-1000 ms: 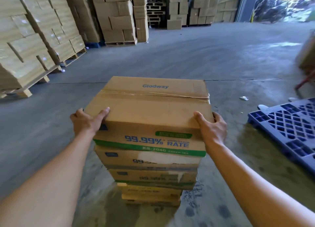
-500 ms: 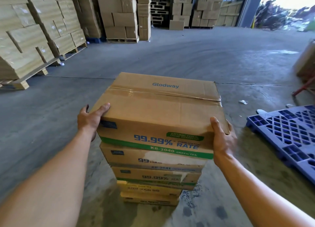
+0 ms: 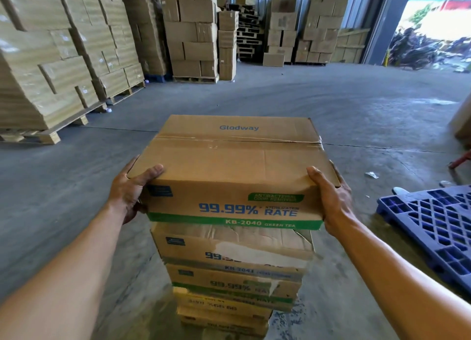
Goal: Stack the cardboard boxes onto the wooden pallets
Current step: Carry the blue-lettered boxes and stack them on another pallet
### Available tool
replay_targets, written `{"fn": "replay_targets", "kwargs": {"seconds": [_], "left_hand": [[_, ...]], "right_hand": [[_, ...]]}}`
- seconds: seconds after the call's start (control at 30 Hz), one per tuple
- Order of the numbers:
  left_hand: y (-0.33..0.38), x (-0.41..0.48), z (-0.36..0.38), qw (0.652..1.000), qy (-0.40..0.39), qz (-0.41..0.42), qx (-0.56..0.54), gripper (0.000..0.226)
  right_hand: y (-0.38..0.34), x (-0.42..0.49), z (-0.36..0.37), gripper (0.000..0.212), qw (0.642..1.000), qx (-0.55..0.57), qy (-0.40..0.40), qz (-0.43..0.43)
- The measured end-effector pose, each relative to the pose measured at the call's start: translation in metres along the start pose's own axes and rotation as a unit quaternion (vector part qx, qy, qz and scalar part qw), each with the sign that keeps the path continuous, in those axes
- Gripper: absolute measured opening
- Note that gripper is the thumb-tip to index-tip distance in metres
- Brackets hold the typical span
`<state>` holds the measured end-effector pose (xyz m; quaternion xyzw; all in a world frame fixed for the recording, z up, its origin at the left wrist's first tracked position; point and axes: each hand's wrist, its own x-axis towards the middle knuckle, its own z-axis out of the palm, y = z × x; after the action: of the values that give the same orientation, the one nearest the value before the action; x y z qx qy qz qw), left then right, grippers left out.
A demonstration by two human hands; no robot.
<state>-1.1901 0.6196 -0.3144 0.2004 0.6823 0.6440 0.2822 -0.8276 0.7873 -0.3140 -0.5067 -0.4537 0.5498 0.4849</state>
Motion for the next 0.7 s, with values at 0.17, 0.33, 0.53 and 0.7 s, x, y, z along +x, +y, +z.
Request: {"fn": "replay_targets", "kwargs": {"seconds": [0.17, 0.33, 0.53, 0.7], "left_hand": [[0.039, -0.023, -0.025, 0.998, 0.048, 0.015, -0.027, 0.11], [0.062, -0.07, -0.058, 0.988, 0.142, 0.05, -0.037, 0.096], [0.062, -0.149, -0.073, 0.959, 0.256, 0.104, -0.06, 0.066], [0.042, -0.236, -0.046, 0.916, 0.363, 0.144, -0.093, 0.053]], "right_hand": [[-0.037, 0.022, 0.03, 0.079, 0.996, 0.022, -0.081, -0.019], [-0.058, 0.031, 0.074, 0.07, 0.984, 0.016, -0.174, -0.021], [-0.061, 0.032, 0.113, 0.069, 0.949, -0.001, -0.315, 0.015], [-0.059, 0.031, 0.115, 0.074, 0.901, -0.014, -0.433, 0.026]]}}
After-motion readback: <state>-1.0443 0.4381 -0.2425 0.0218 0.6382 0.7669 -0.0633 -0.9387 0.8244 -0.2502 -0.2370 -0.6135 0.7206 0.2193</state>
